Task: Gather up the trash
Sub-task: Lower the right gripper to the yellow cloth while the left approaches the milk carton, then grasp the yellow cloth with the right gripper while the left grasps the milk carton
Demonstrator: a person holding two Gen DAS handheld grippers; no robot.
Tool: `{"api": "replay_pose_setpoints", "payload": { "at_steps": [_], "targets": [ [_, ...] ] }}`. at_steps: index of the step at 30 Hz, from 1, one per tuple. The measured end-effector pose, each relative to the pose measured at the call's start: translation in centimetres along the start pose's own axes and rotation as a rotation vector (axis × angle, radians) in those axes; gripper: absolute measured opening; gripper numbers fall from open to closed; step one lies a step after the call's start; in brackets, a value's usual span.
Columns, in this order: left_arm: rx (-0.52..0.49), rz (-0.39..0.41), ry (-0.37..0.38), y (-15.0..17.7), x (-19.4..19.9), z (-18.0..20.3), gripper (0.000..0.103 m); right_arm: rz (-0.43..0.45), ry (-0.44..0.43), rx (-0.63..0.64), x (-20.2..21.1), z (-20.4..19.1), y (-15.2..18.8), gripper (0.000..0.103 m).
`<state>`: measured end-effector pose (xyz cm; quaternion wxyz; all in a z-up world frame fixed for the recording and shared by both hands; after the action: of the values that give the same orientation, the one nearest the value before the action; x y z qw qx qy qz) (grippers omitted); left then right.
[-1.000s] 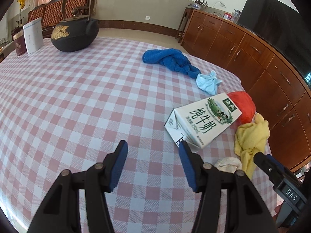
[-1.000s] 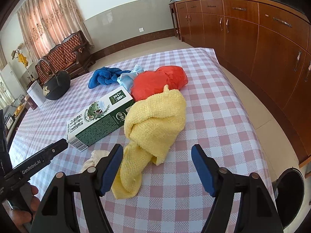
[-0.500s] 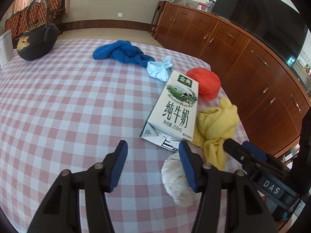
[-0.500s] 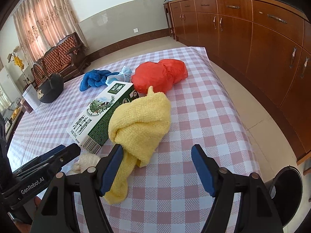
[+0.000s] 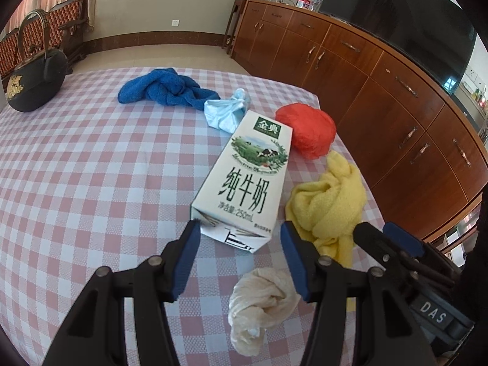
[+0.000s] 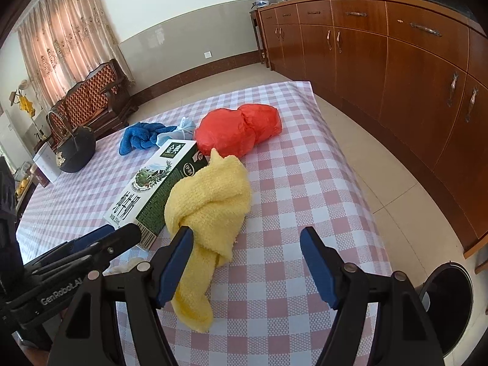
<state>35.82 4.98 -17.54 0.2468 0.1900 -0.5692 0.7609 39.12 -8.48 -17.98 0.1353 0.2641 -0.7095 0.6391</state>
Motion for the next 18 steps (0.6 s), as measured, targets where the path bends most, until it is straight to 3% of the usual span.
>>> {"api": "replay_pose_setpoints", "payload": {
  "at_steps": [11,18],
  "targets": [
    [-0.032,0.041,-0.022,-1.5,-0.1,0.5,0.056,0.006,-0.004,-0.023,0.2,0.7,-0.3,0.074],
    [-0.044,0.013,-0.046,-2.0,-1.9,-0.3,0.056,0.014,-0.031,-0.020,-0.1,-0.5,-0.6,0.074]
  ]
}}
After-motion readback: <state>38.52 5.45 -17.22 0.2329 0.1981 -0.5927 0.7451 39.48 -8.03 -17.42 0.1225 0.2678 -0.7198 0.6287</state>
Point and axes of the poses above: each gripper's, at about its wrist camera, not at the fingertips, and x roughly against the way its jaws point, z to its right, y to its underside, the point moved 7 cm from there along -x, roughly the way its jaws point, and after that the axes turned 15 degrees about z, right-handed, at the moved point
